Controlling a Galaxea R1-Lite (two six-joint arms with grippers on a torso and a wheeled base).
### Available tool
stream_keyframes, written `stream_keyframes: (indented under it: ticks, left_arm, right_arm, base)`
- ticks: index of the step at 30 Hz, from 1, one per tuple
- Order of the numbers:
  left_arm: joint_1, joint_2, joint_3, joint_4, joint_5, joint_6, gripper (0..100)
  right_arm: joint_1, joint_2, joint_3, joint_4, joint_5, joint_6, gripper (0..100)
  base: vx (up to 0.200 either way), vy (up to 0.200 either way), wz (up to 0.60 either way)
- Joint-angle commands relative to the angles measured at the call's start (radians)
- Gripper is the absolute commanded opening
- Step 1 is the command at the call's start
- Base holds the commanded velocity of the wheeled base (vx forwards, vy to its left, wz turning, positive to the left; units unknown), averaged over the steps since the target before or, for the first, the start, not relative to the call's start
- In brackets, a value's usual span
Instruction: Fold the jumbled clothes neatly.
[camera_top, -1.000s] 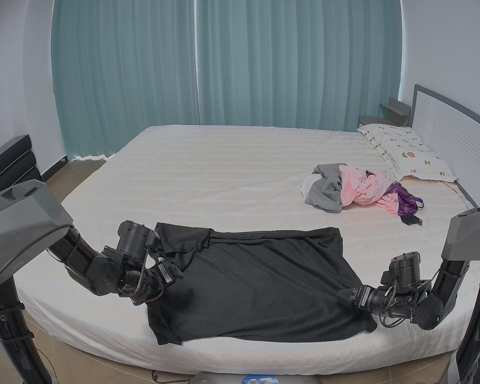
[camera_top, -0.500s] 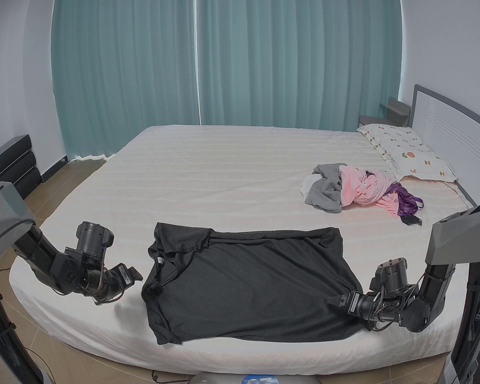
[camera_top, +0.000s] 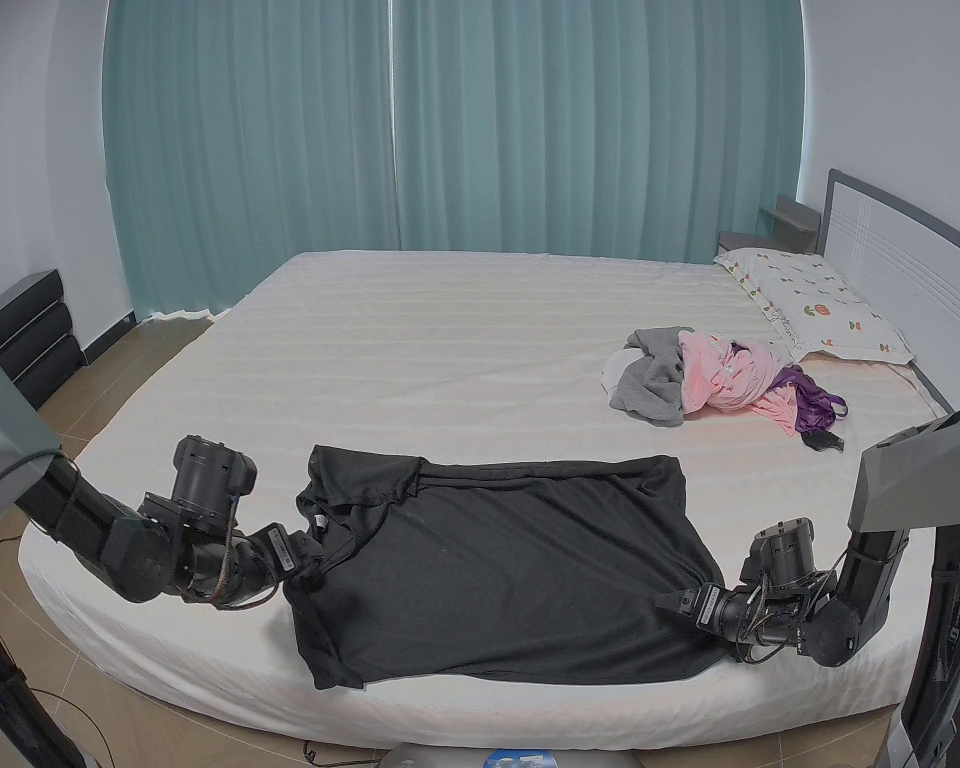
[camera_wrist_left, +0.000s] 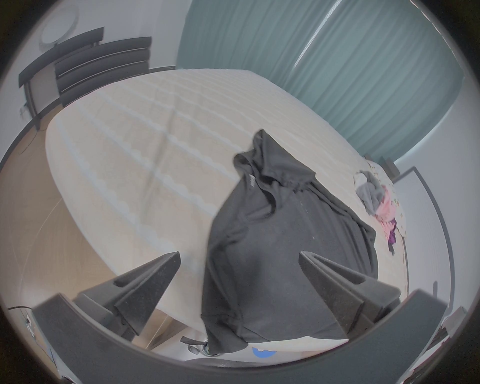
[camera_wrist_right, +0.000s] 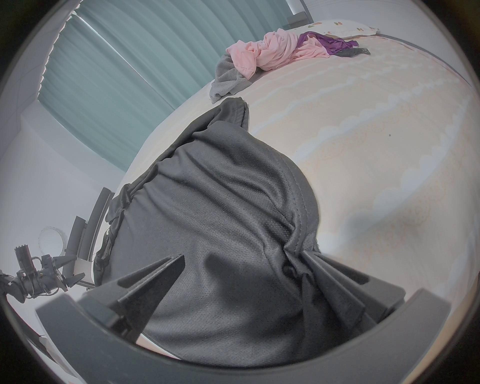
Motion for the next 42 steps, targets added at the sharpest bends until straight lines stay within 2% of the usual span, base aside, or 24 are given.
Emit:
stream_keyframes:
  ticks: [1, 4, 12, 13, 16, 23, 33, 42]
  left_arm:
    - [-0.103, 0.115, -0.05, 0.004, 0.049, -0.012, 100]
    - [-0.131, 0.172, -0.062, 0.005, 0.097, -0.013, 100]
    - [-0.183, 0.233, -0.064, 0.007, 0.155, -0.013, 100]
    - [-0.185, 0.227, -0.062, 0.007, 0.164, -0.013, 0]
    - [-0.183, 0.203, -0.047, 0.024, 0.172, -0.012, 0]
    - [-0.168, 0.025, 0.003, 0.163, 0.169, -0.013, 0]
    - [-0.149, -0.103, 0.071, 0.188, 0.161, -0.002, 0]
    - [-0.063, -0.211, 0.063, 0.236, 0.103, 0.057, 0]
  right_arm:
    - [0.006, -0.021, 0.016, -0.003, 0.001, 0.006, 100]
    - [0.006, -0.035, 0.022, -0.003, 0.001, 0.006, 100]
    - [0.006, -0.04, 0.028, -0.003, 0.001, 0.004, 100]
    - [0.006, -0.04, 0.028, -0.003, 0.001, 0.004, 100]
    - [0.006, -0.034, 0.028, -0.003, 0.001, 0.002, 100]
    - [0.005, -0.015, 0.019, -0.002, 0.001, -0.001, 100]
    - [0.005, 0.032, 0.007, -0.002, -0.001, -0.001, 100]
    - [0.002, 0.037, 0.008, 0.0, -0.001, -0.001, 100]
  base:
    - [0.0, 0.0, 0.0]
    - [0.0, 0.0, 0.0]
    - [0.0, 0.0, 0.0]
    - [0.0, 0.0, 0.0]
    - [0.0, 0.0, 0.0]
    - [0.0, 0.0, 0.0]
    - [0.0, 0.0, 0.0]
    - [0.0, 0.0, 0.0]
